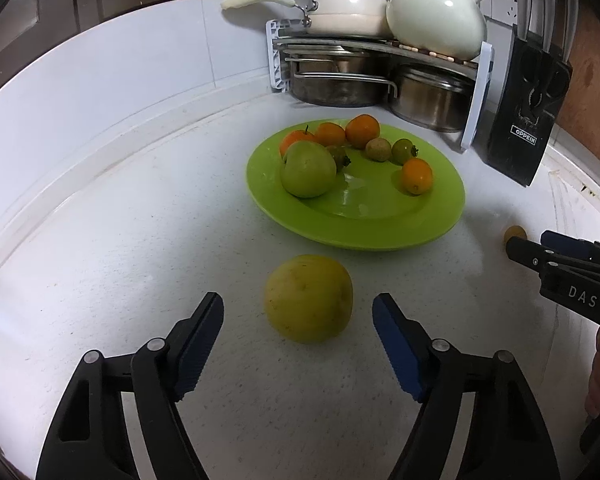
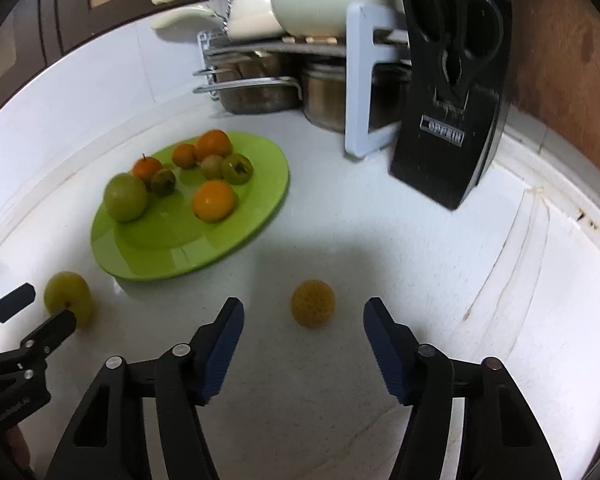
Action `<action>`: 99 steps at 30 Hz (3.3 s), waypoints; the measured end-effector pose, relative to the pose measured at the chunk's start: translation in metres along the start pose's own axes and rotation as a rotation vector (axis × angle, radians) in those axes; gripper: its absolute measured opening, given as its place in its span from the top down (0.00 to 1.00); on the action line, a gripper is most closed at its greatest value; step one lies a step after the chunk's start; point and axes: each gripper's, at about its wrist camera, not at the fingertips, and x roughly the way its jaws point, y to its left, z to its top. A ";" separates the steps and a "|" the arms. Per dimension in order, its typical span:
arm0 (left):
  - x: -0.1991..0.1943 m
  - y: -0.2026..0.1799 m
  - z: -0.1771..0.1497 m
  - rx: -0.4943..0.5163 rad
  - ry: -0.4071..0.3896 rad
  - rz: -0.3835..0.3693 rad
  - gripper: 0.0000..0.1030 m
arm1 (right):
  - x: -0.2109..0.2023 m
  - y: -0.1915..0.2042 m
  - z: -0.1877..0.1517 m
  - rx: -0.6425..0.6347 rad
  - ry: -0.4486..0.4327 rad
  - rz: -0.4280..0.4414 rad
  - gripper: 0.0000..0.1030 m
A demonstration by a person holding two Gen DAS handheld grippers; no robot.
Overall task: Organize fruits
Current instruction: 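Grasp the yellow pear with the left tool while the right tool grasps the brown fruit, then carry the yellow pear and brown fruit onto the green plate and release them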
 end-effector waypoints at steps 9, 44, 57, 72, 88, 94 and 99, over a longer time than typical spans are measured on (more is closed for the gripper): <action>0.013 0.001 0.005 -0.020 0.025 -0.004 0.41 | 0.015 -0.002 0.004 0.008 0.019 -0.011 0.59; -0.021 -0.005 0.009 0.046 -0.047 -0.080 0.52 | -0.029 0.012 0.007 -0.043 -0.047 0.079 0.73; -0.044 -0.013 0.027 0.093 -0.134 -0.109 0.52 | -0.060 0.025 0.026 -0.076 -0.119 0.167 0.73; -0.019 -0.019 0.061 0.143 -0.134 -0.136 0.52 | -0.036 0.048 0.073 -0.163 -0.122 0.261 0.73; 0.031 -0.023 0.086 0.139 -0.044 -0.197 0.52 | 0.018 0.067 0.111 -0.234 -0.058 0.298 0.73; 0.044 -0.029 0.089 0.150 -0.019 -0.212 0.52 | 0.037 0.067 0.115 -0.229 -0.026 0.306 0.74; 0.052 -0.030 0.091 0.150 -0.002 -0.221 0.52 | 0.048 0.066 0.115 -0.224 -0.002 0.308 0.73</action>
